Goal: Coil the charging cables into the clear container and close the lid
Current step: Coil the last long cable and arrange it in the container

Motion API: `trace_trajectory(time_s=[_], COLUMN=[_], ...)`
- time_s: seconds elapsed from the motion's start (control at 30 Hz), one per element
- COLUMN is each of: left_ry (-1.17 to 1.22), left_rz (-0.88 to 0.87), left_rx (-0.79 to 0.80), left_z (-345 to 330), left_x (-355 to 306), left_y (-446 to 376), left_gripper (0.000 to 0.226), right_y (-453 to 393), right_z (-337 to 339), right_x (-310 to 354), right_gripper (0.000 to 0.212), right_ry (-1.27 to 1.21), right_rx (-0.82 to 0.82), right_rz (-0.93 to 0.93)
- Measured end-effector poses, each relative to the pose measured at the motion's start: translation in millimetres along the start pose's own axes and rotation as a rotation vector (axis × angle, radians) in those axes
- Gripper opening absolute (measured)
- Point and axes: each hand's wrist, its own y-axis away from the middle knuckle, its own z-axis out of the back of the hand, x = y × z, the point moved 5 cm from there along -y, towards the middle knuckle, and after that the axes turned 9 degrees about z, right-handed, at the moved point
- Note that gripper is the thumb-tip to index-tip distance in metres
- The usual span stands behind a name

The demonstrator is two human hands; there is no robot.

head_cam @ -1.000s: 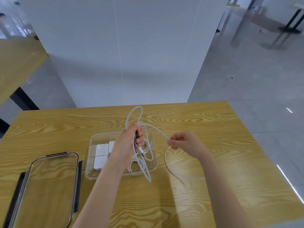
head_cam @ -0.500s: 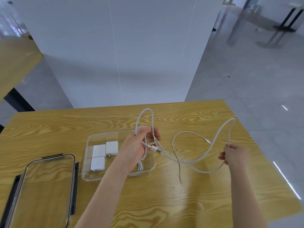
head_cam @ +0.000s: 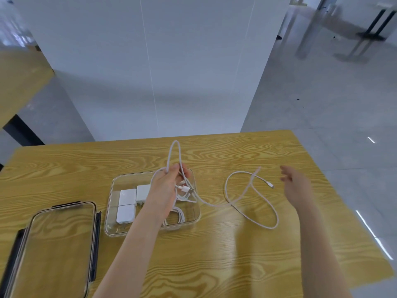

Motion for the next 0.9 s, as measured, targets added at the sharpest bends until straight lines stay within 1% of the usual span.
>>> trace_trajectory(time_s=[0.07,0.1,0.13,0.17,0.2,0.23,0.27,0.3,0.33,0.37,0.43,0.5,0.53,0.57,0.63,0.67,0.73,0.77,0.83,0.9], left_ry=[-0.039,-0.075,-0.114,-0.146,-0.163,-0.167,-0.163,-0.165,-0.174,-0.182,-0.18,-0.2,-0.219,-0.222,-0.139,-0.094,-0.081,-0.096,-0.159,-0.228], left_rz=[-0.001,0.009,0.02,0.032,0.046,0.062,0.077,0.087,0.09,0.09,0.102,0.093,0.081,0.067,0.052,0.041,0.017,0.003,-0.023,-0.061], left_rx=[-0.009,0.0,0.026,0.057,0.089,0.121,0.155,0.19,0.223,0.25,0.268,0.248,0.229,0.203,0.146,0.124,0.077,0.062,0.054,0.074], left_z=[-1.7,-5.2,-10.9,-18.0,-26.1,-33.9,-41.4,-47.7,-51.1,-51.6,-45.8,-33.9,-28.0,-21.7,-7.9,-1.3,11.3,16.5,22.1,22.2], left_x=[1.1,3.2,6.2,9.5,12.6,14.3,15.4,15.8,16.4,16.7,15.4,10.8,7.0,1.7,-7.3,-10.8,-15.0,-15.9,-18.2,-22.1], left_y=[-0.7,-0.3,0.4,2.4,5.3,8.8,12.8,16.0,18.0,18.9,21.3,20.0,19.4,19.2,19.2,19.2,20.7,22.4,26.7,32.2], left_gripper=[0.032,0.032,0.031,0.03,0.028,0.027,0.027,0.028,0.028,0.027,0.027,0.036,0.038,0.035,0.026,0.024,0.023,0.024,0.028,0.031], right_y=[8.8,16.2,22.9,28.4,32.5,36.1,39.6,42.9,44.7,44.2,38.1,27.9,22.0,15.8,3.0,-2.9,-9.4,-10.9,-10.7,-5.5], right_z=[20.4,27.2,28.9,24.4,15.3,1.7,-11.5,-22.6,-30.6,-34.0,-29.4,-19.9,-12.9,-5.7,5.5,9.3,14.2,13.9,4.2,-10.1], right_x=[35.0,57.5,82.6,107.8,130.7,150.0,164.5,173.8,178.8,180.2,173.9,158.1,147.0,134.9,106.5,91.4,65.9,53.3,23.5,-6.1], right_gripper=[0.033,0.029,0.025,0.023,0.025,0.03,0.035,0.035,0.03,0.023,0.015,0.013,0.011,0.009,0.009,0.013,0.018,0.017,0.023,0.026], right_ry=[-0.293,-0.421,-0.475,-0.483,-0.475,-0.477,-0.494,-0.524,-0.559,-0.6,-0.702,-0.847,-0.888,-0.897,-0.853,-0.777,-0.498,-0.334,-0.115,-0.059], right_rx=[-0.275,-0.364,-0.364,-0.275,-0.127,0.056,0.227,0.364,0.442,0.455,0.346,0.178,0.089,0.003,-0.143,-0.196,-0.264,-0.264,-0.184,-0.098], right_rz=[0.013,0.042,0.098,0.179,0.263,0.332,0.377,0.403,0.413,0.401,0.328,0.191,0.125,0.063,-0.046,-0.085,-0.123,-0.136,-0.238,-0.384])
